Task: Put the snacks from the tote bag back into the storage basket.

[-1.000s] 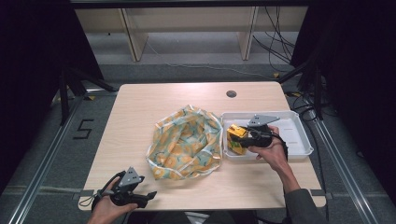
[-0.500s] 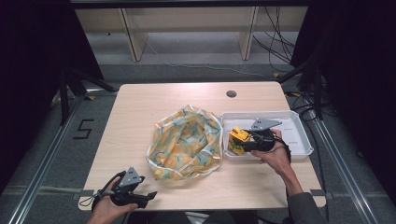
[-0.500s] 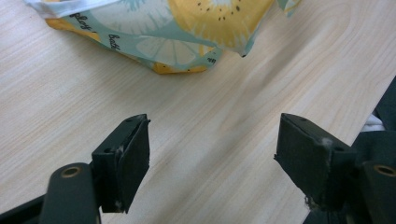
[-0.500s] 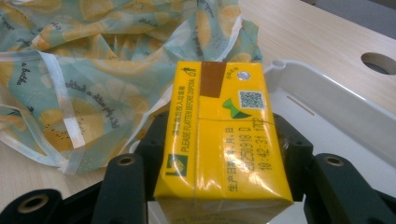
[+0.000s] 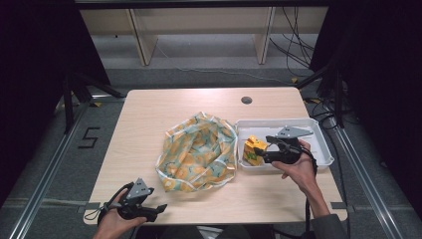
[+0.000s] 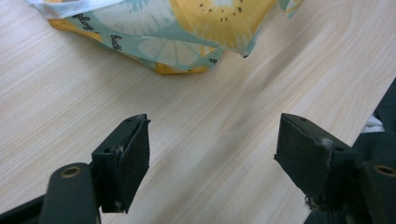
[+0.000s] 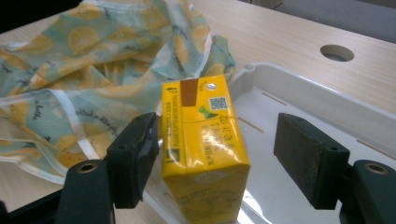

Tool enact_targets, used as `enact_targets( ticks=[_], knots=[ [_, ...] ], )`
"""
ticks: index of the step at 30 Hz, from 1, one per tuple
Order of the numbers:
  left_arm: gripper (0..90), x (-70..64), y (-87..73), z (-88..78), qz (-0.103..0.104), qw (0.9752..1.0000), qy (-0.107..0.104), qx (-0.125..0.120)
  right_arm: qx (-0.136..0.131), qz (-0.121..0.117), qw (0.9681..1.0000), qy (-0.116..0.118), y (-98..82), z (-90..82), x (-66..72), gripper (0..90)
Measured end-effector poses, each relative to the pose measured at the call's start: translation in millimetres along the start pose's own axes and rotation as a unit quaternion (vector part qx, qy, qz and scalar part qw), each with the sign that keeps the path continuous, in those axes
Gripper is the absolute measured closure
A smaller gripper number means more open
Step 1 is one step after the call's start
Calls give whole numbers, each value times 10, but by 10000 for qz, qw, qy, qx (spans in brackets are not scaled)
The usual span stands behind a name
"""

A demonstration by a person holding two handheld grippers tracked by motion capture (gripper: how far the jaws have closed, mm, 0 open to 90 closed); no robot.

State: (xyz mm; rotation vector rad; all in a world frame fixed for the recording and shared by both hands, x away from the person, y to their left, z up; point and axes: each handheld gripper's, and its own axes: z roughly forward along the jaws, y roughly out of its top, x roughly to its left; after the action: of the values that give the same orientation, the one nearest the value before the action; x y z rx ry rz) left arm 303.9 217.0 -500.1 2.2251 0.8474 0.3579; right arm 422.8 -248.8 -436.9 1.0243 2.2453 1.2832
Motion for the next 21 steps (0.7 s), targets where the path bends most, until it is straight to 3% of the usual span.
enact_targets(
  ticks=[3, 4, 5, 6, 9, 10, 11, 15, 17, 19, 20, 21],
  knots=[
    [255, -6, 3, 4, -95, 10000, 10, -18, -58, 129, 9999, 4, 1, -118, 29, 372],
    [255, 0, 5, 2, -88, 10000, -7, 32, -135, 107, 9998, 19, -2, -141, 40, 401],
    [255, -12, 5, 14, -221, 9998, 10, -11, -137, 25, 9999, 53, 2, -173, 34, 415],
    [255, -6, 8, 13, -167, 9999, 21, -39, -162, 156, 9997, 69, -4, -189, 58, 434],
    [255, 3, 13, 18, -150, 9998, 30, -104, -208, 152, 9995, 187, -13, -231, 94, 546],
    [255, 19, 15, 5, -48, 10000, 7, -19, -147, 91, 9994, 303, -18, -236, 101, 590],
    [255, 8, 11, 9, -208, 9998, 13, -40, -44, 35, 9996, 280, -21, -251, 111, 623],
    [255, 25, 5, 19, -320, 9994, 76, -76, -38, -46, 9993, 375, -59, -240, 177, 757],
    [255, 36, 6, 14, -248, 9997, 54, -32, 52, -121, 9990, 432, -73, -247, 201, 804],
    [255, 24, 9, 19, -325, 9994, 75, -41, 85, -224, 9986, 462, -88, -251, 213, 842],
    [255, 39, 15, 5, -150, 9999, 45, 15, 79, -209, 9988, 438, -97, -246, 221, 854],
    [255, 37, 15, 11, -169, 9998, 59, -4, 78, -305, 9985, 449, -106, -245, 223, 870]
  ],
)
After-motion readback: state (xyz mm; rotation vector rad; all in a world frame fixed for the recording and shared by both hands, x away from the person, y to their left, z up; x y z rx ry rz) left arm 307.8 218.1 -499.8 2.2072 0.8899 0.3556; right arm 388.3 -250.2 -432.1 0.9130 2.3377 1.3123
